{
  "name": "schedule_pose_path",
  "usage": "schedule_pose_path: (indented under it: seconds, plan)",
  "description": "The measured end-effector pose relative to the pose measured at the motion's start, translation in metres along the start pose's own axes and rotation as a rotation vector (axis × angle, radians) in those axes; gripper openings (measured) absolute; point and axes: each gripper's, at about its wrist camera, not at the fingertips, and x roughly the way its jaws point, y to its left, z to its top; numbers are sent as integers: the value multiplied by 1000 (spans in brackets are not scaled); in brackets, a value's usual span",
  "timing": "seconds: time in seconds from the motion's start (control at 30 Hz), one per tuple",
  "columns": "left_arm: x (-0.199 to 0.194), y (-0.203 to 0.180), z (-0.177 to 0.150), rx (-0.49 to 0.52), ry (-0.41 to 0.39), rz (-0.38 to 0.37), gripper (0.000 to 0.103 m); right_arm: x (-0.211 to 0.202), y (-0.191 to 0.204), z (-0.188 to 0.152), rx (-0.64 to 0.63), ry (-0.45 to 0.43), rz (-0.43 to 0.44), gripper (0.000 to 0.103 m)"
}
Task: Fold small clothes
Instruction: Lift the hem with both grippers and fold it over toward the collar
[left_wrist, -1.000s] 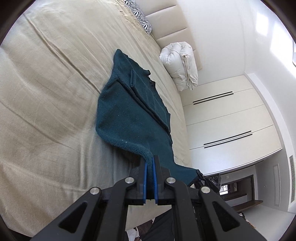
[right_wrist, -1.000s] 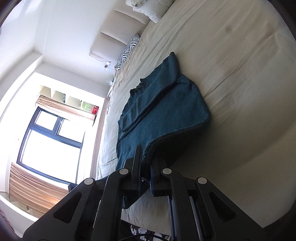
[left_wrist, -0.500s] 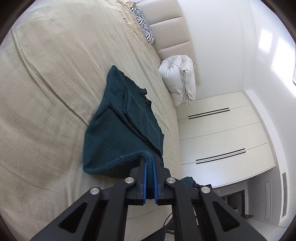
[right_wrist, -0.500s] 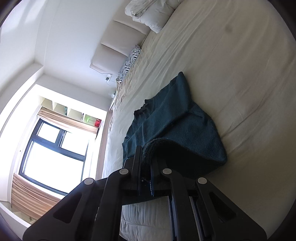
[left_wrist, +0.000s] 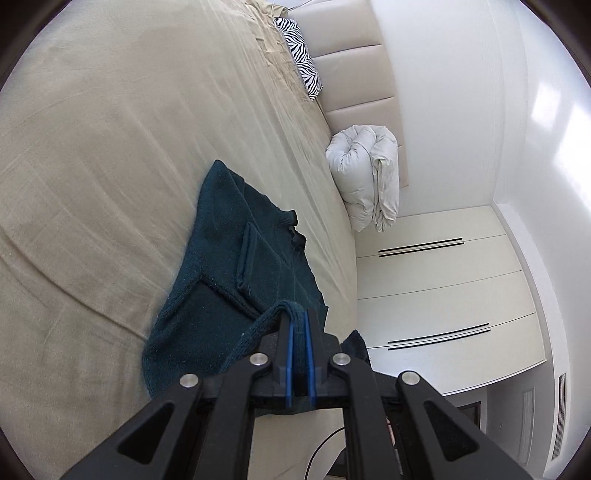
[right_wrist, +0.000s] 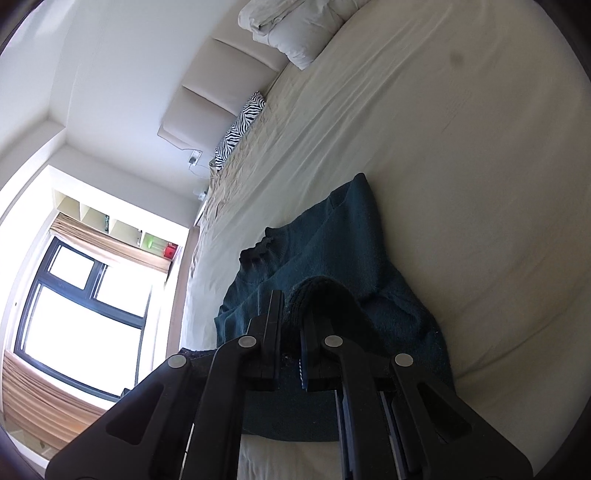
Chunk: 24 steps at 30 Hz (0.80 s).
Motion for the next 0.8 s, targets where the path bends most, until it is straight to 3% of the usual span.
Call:
schedule_pose_path:
  seconds: [0.8]
  plan:
    - [92,25,106,-31,-20,95,7,140,-17,88,55,16,-118,6]
